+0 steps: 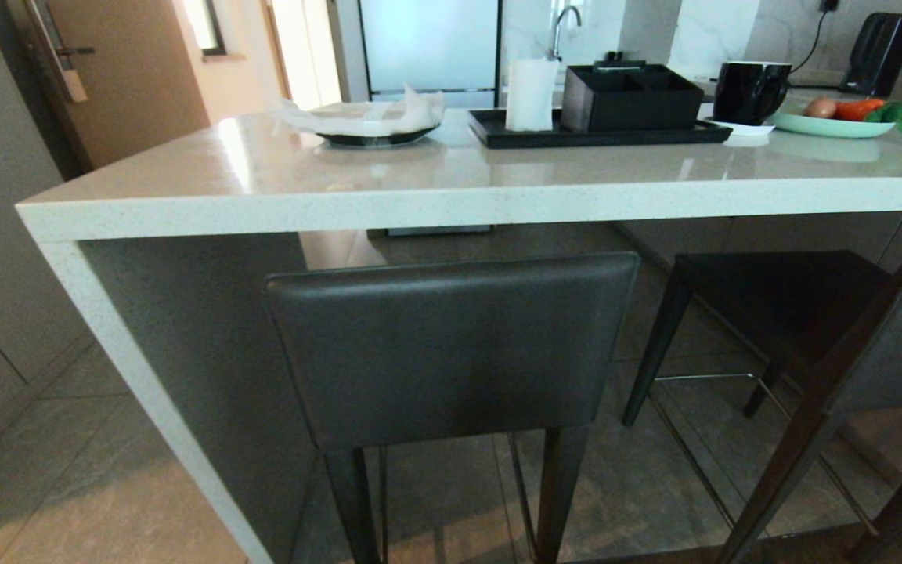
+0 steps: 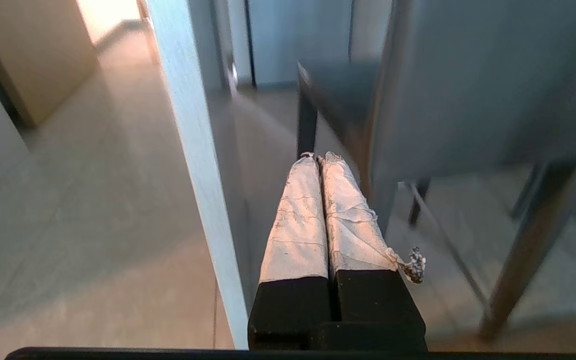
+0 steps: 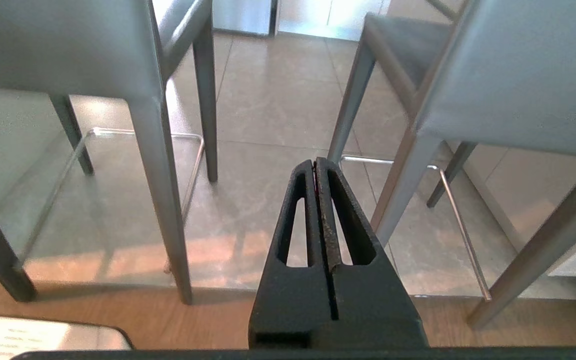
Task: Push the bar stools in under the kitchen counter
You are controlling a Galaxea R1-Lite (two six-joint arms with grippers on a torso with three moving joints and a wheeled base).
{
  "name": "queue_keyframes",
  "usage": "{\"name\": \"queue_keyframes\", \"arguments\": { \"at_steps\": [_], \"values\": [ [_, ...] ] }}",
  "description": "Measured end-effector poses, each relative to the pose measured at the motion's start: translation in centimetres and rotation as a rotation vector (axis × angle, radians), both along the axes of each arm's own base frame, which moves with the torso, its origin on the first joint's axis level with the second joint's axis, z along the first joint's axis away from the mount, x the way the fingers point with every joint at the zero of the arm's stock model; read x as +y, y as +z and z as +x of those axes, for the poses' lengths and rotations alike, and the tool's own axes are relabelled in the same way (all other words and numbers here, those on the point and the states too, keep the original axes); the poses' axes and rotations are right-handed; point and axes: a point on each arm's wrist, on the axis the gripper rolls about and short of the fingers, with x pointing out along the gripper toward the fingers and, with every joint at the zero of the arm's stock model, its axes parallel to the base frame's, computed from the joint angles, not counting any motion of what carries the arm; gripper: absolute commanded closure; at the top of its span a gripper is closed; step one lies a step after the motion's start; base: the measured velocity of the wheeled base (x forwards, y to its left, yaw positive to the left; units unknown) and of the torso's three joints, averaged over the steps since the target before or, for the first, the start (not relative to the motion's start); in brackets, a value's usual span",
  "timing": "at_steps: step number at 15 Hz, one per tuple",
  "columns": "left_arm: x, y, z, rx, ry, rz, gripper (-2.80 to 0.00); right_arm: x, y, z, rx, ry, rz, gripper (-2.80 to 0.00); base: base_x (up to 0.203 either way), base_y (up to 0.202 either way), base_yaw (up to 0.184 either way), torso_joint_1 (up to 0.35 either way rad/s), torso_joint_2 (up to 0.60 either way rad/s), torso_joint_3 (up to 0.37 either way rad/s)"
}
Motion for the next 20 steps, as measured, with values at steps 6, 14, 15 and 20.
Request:
{"name": "queue_keyframes", "arguments": {
  "at_steps": [6,14,15,20],
  "values": [
    [0.1,-2.1,0.3,0.037,0.030,0.017,0.00,0.0,-2.0,0.9,0.026,-0.017,0.056,0.00,0.000,0.000,0.000,0.000,0.00,0.000],
    [0.3,-2.6,0.3,0.083,0.116,-0.073,0.00,-0.1,-2.1,0.9,0.027,-0.041,0.101,0.00,0.000,0.000,0.000,0.000,0.00,0.000],
    [0.3,-2.6,0.3,0.083,0.116,-0.073,0.00,-0.1,-2.1,0.9,0.028,-0.040,0.099,0.00,0.000,0.000,0.000,0.000,0.00,0.000],
    [0.3,-2.6,0.3,0.086,0.115,-0.086,0.00,-0.1,-2.1,0.9,0.027,-0.036,0.103,0.00,0.000,0.000,0.000,0.000,0.00,0.000]
  ]
}}
